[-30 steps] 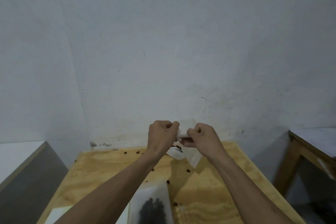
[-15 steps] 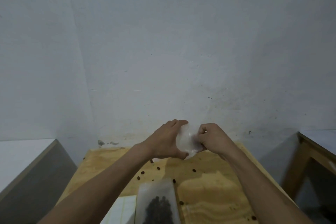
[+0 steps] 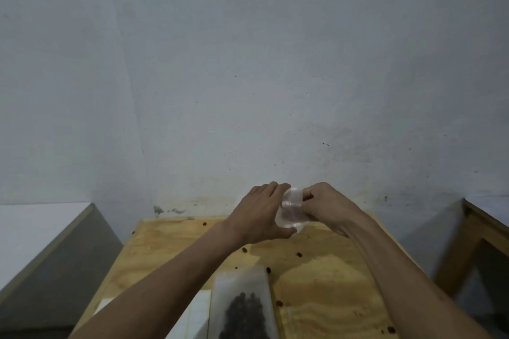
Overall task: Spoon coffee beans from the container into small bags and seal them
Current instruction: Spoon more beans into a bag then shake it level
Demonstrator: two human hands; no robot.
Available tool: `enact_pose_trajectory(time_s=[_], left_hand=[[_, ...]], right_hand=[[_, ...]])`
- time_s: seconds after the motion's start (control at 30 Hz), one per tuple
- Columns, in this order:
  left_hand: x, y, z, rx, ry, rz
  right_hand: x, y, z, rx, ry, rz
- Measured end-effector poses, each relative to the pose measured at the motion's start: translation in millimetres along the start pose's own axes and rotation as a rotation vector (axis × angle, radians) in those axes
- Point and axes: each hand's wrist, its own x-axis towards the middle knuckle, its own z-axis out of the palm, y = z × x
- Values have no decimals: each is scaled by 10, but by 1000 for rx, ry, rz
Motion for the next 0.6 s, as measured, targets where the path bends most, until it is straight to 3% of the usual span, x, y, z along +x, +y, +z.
enact_pose_trajectory(time_s=[0.13,0.23,0.3,0.4,0.5,0.6], left_hand=[[46,-105,-33,40,-37,-77],[17,-209,-52,63,-63,-201],[-29,-309,-38,16,-101,-319],[-61,-434,21,-100,-111,-477],[-25,-494,134,-185,-129,-578],[33,-512,202,-365,-110,-618]], right_hand=[[55,-32,0,62,7,-12],[38,21,-65,194,172,22],[57,184,-114,206,188,166],[39,501,-45,166,65,458],[71,802,118,166,100,521],[190,960,273,440,200,572]])
